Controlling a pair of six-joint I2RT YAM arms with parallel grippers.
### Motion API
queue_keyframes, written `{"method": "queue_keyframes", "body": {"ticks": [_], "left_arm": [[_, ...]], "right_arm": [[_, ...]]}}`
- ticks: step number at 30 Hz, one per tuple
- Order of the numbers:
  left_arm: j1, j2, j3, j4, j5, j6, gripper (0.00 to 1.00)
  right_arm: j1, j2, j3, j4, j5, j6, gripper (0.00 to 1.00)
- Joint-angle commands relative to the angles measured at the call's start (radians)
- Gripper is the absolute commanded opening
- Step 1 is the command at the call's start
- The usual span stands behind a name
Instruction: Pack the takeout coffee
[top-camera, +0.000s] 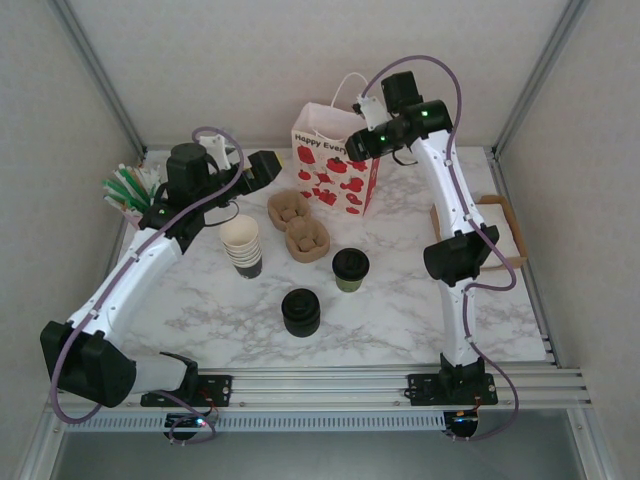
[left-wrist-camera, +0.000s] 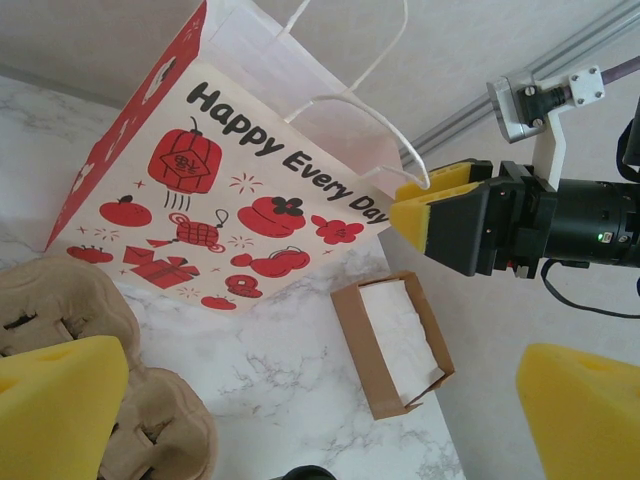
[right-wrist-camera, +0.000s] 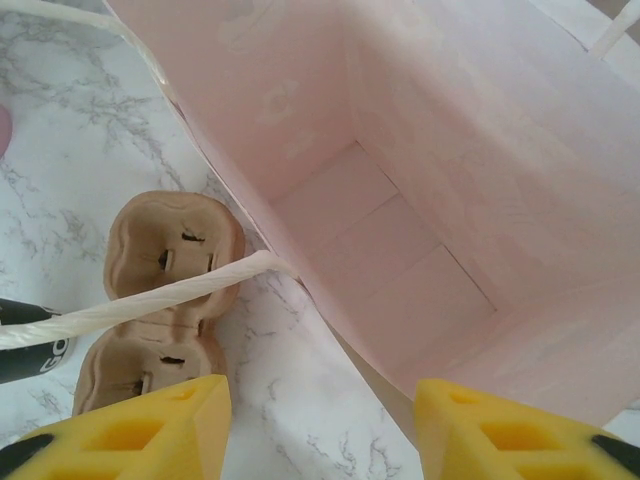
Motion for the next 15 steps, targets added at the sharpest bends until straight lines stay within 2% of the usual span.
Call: {"method": "queue_keyframes", "body": {"ticks": [1,15], "left_arm": [[0.008,-0.032,-0.006,-0.007,0.014,0.007,1.0],[0.01,-0.035,-0.003,-0.008,0.014,0.008,1.0]], "right_arm": [[0.01,-0.014,0.032,0.003,0.002,-0.017,0.52],[0.012,-0.007,0.02,0.03,0.032,-0.037,0.5]]}}
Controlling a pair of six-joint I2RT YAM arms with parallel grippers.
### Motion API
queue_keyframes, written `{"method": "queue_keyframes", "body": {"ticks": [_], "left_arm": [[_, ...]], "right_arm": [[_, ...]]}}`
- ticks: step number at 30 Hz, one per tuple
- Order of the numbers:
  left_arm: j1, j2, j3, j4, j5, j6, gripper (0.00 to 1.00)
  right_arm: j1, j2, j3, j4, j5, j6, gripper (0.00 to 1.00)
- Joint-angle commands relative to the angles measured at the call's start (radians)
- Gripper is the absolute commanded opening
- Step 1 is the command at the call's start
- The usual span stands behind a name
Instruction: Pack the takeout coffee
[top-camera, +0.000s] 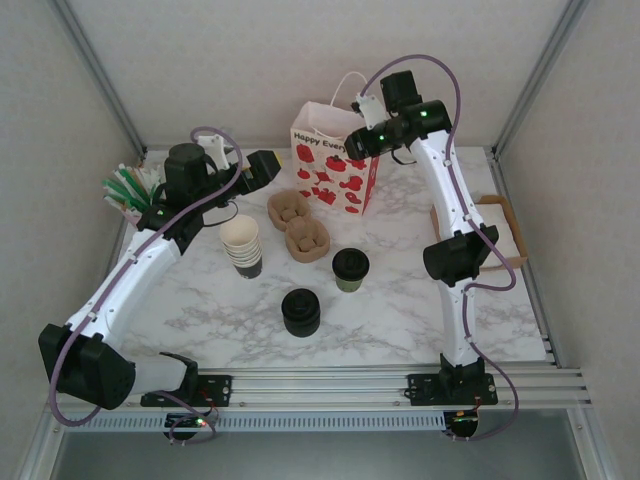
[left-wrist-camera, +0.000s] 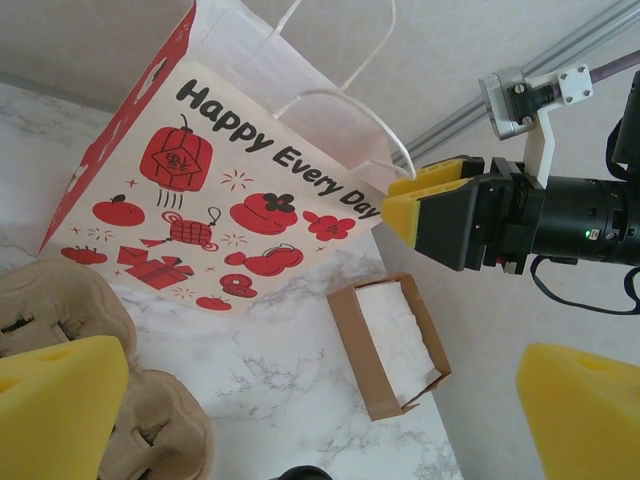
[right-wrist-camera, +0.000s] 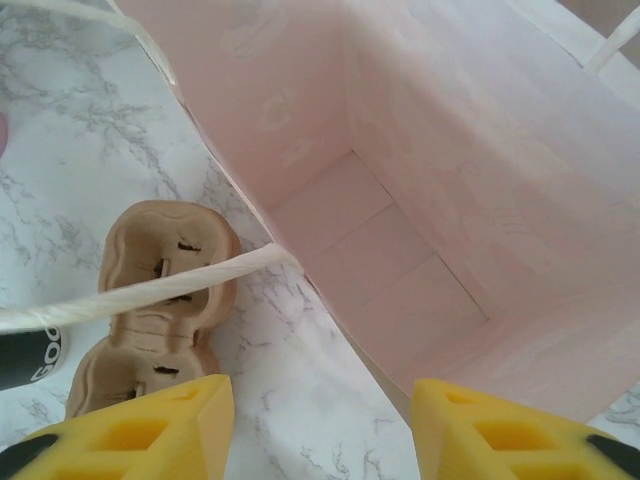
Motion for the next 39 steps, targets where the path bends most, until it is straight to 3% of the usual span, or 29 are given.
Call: {"method": "queue_keyframes", "body": {"ticks": [1,15,23,34,39], "left_arm": [[0.01,-0.023,-0.002,-0.009,0.014,0.008,1.0],[0.01,-0.023,-0.004,-0.007,0.017,0.007,1.0],[0.011,-0.019,-0.001,-0.006,0.019,0.007,1.0],[0.011,-0.014,-0.007,0.001,0.022,0.008,1.0],[0.013,-0.019,-0.012,0.0,0.022,0.01,1.0]], "right_arm": [[0.008,-0.007,0.02,0.007,0.014,-0.026,0.49],[0.013,0.005,-0.026,0.011,0.079,-0.085,0.49],[0.036,0.01,-0.017,-0.01,0.102,-0.098,0.43],[0.065,-0.059,-0.027,-0.036,-0.001,-0.06,0.42],[0.067,-0.133,-0.076,0.027,0.047,-0.029,0.43]]}}
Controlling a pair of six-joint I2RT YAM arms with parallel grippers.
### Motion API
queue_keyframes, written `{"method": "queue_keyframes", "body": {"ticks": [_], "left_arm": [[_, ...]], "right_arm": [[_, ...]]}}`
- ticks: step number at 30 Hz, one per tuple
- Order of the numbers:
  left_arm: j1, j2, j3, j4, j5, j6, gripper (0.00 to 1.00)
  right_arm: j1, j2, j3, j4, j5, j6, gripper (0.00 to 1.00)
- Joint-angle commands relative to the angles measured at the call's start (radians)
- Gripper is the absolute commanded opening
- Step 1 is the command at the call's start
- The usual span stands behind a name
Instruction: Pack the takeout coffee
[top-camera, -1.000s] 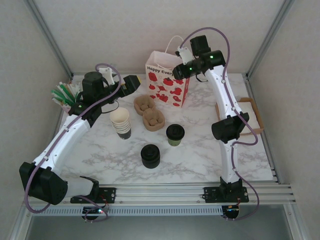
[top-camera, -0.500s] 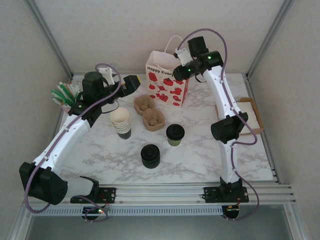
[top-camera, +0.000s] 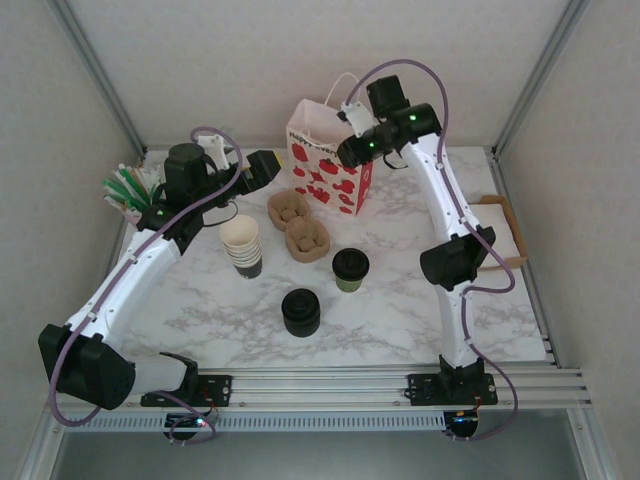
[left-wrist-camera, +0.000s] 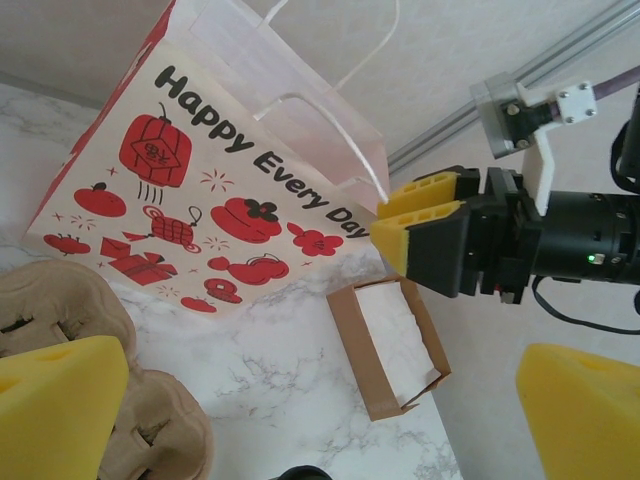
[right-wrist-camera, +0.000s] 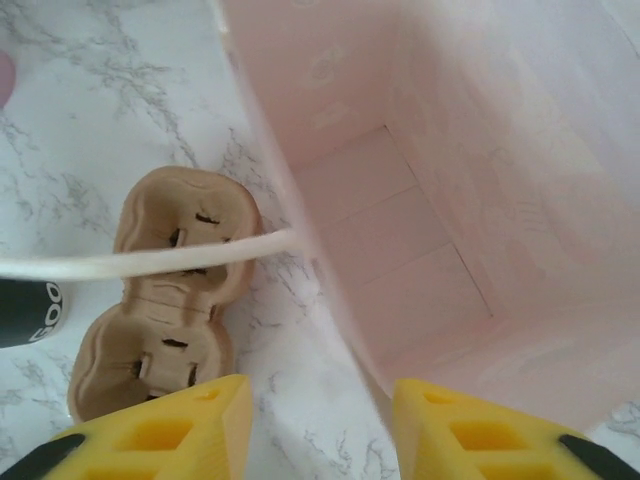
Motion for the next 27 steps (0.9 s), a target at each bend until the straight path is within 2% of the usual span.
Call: {"method": "queue_keyframes", "body": {"ticks": [1,7,16,24,27], "left_arm": [[0.013,-0.02,-0.013,0.0,0.021,0.01,1.0],[0.019,-0.024,-0.016,0.001,0.024,0.009,1.0],[0.022,-0.035,-0.015,-0.009,0.024,0.013,1.0],[0.025,-0.041,-0.017,-0.011,0.024,0.011,1.0],[0.025,-0.043,-0.02,-0.007,0.024,0.01,1.0]], "right_arm": [[0.007,-0.093,-0.023,0.039,0.024,0.028,0.43],[0.008,-0.081,-0.024,0.054,0.079,0.011,0.46],[0.007,0.053,0.073,-0.002,0.17,-0.028,0.46],[0.007,0.076,0.073,-0.021,0.143,-0.031,0.46],[0.006,0.07,0.073,-0.03,0.142,-0.03,0.43]]}}
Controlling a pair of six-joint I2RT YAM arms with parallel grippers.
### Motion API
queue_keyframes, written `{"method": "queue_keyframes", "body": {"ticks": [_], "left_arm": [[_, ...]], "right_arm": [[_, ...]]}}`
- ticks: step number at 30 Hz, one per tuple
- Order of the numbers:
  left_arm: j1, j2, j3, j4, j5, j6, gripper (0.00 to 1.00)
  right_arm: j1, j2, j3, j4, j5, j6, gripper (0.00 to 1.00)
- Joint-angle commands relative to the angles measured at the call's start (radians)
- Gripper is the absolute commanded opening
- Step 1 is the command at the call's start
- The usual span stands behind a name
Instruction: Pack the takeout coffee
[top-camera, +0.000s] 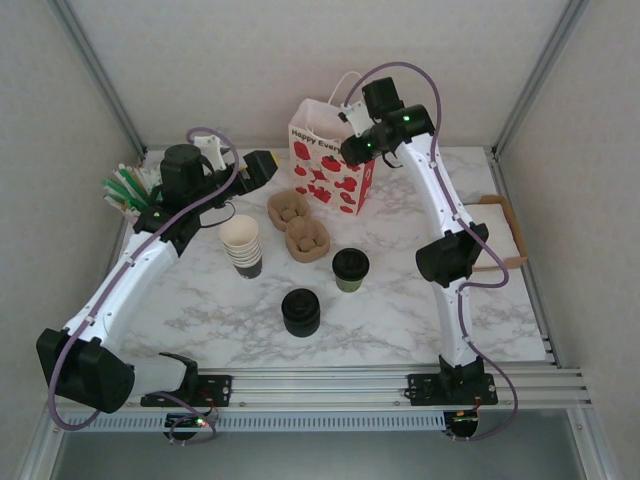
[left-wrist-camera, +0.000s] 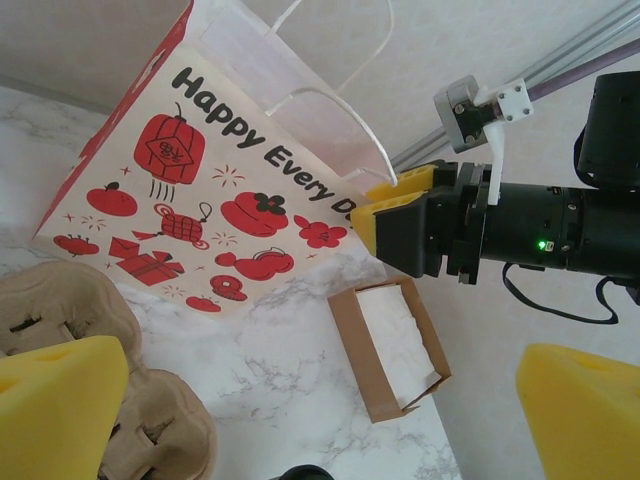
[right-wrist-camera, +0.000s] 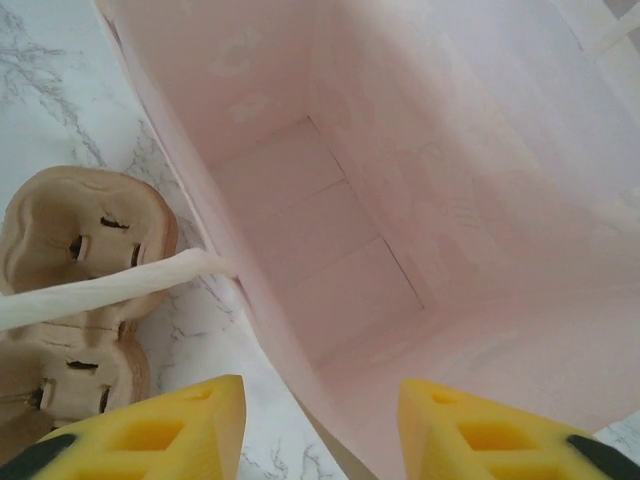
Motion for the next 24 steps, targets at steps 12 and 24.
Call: {"method": "queue_keyframes", "body": {"ticks": [12,24], "left_arm": [[0.011,-0.025,-0.025,0.007,0.029,0.005,1.0],[0.011,-0.011,-0.047,0.027,0.058,-0.001,1.0]], "right_arm": [[0.014,-0.066,0.01,-0.061,0.033,0.007,0.09],[0.069,-0.171,-0.096,-0.16,0.439,0.107,0.04]]}}
